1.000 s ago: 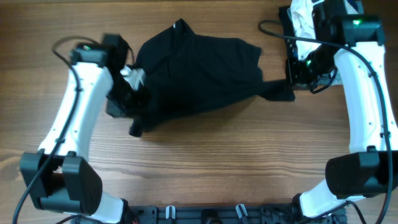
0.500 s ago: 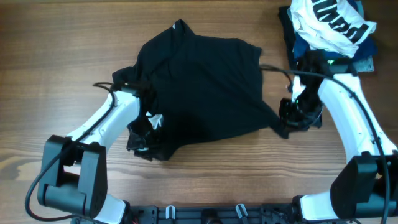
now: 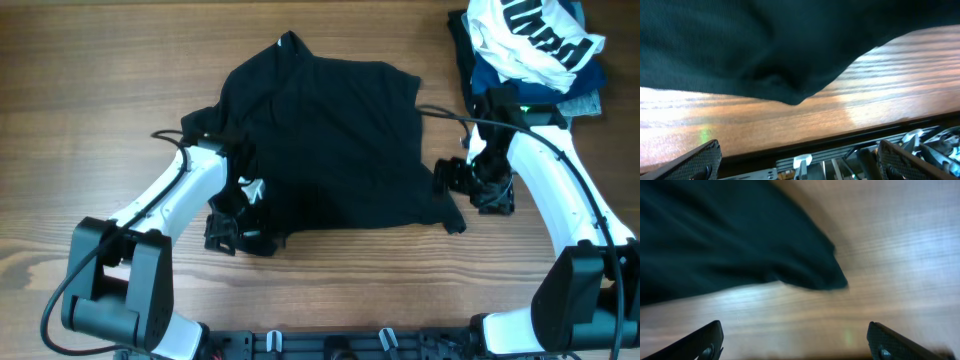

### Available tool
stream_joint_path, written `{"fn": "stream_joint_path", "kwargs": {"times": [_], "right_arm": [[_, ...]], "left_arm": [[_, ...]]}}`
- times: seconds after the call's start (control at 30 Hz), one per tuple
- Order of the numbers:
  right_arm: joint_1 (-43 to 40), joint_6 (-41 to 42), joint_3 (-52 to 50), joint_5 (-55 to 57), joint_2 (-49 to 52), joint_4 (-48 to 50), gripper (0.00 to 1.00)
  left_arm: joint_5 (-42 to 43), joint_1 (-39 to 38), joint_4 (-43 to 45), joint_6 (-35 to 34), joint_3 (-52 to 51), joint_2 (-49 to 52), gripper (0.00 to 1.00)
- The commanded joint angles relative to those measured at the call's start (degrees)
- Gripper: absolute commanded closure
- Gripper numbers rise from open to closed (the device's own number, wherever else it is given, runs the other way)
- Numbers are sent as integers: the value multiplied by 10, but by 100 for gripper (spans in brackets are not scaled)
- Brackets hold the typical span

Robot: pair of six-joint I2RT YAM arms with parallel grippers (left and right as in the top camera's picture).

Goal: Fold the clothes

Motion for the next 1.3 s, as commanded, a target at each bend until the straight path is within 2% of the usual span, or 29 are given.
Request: {"fn": "stream_joint_path", "kwargs": {"times": [0.0, 0.13, 0.3, 0.6, 0.87, 1.27], "right_arm": [[-3, -40, 49, -72, -17, 50, 7], [-3, -82, 92, -107, -17, 112, 9], [-3, -113, 135, -113, -17, 153, 11], [-3, -144, 218, -82, -17, 165, 13], [-3, -156, 221, -63, -17, 201, 18], [-3, -169, 221, -63, -16, 212, 18]], "left_arm": [[-39, 0, -5, -9, 95, -8, 0], [-94, 0, 10, -9, 216, -8, 0], [-98, 0, 77, -9, 306, -9, 0], [-96, 18, 174, -9, 309, -7, 0], [-37, 76, 266, -10, 309, -7, 0], [-35, 160, 352, -17, 309, 38, 0]]}}
